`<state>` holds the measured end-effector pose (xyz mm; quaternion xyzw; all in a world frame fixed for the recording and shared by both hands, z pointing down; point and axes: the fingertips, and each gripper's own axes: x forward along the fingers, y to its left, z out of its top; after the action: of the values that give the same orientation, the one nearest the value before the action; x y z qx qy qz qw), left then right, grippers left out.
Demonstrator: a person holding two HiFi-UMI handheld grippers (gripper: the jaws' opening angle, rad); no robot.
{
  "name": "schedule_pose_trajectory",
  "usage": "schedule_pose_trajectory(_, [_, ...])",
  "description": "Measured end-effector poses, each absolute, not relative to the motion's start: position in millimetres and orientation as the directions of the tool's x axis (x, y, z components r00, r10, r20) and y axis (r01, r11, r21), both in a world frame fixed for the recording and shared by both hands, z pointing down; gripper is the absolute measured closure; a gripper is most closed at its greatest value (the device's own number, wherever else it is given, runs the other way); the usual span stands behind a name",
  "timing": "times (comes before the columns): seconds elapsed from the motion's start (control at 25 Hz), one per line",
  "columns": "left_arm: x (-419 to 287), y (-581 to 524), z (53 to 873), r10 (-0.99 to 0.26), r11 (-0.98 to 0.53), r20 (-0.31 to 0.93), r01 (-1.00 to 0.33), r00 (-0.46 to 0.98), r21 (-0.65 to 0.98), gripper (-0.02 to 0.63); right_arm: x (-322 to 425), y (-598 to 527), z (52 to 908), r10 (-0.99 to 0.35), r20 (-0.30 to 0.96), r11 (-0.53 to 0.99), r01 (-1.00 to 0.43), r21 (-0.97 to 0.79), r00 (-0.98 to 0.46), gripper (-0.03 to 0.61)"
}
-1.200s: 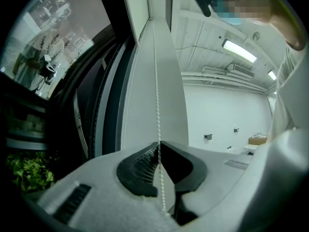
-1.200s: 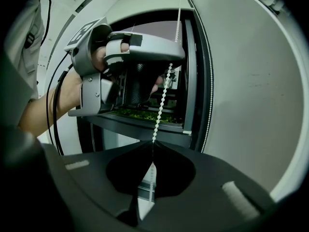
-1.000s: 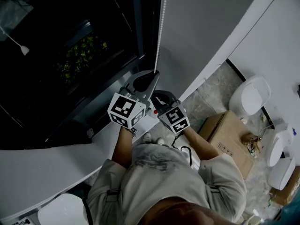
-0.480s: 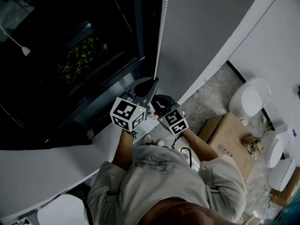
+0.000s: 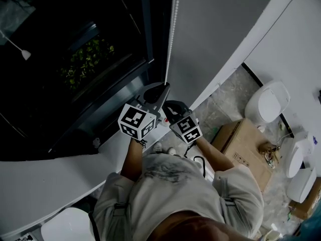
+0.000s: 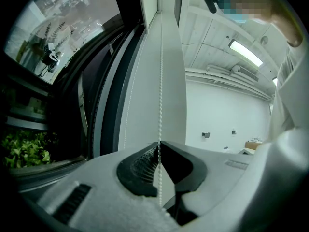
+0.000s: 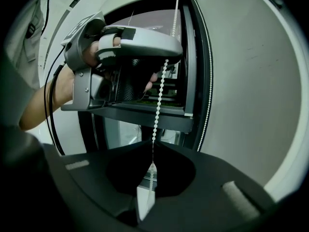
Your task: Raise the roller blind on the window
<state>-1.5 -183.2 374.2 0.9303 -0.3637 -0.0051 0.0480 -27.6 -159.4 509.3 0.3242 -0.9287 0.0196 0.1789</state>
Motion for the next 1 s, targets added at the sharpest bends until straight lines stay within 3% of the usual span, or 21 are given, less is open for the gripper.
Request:
schedule_pose_trajectory(0.52, [-5, -183, 373, -0.684, -0.725, 0.022, -0.682, 0.729, 0.092, 0.591, -18, -148, 473, -0.595, 0.241, 0.795, -0.605, 0.037, -0.767, 0.523])
schedule_pose_trajectory(1.0, [-10, -184, 373, -0.686, -0.723, 0.022, -0.685, 0.727, 0.091, 0.591, 18, -153, 366, -0.67, 0.08, 0.742, -0.669, 0.041, -0.738, 0.505])
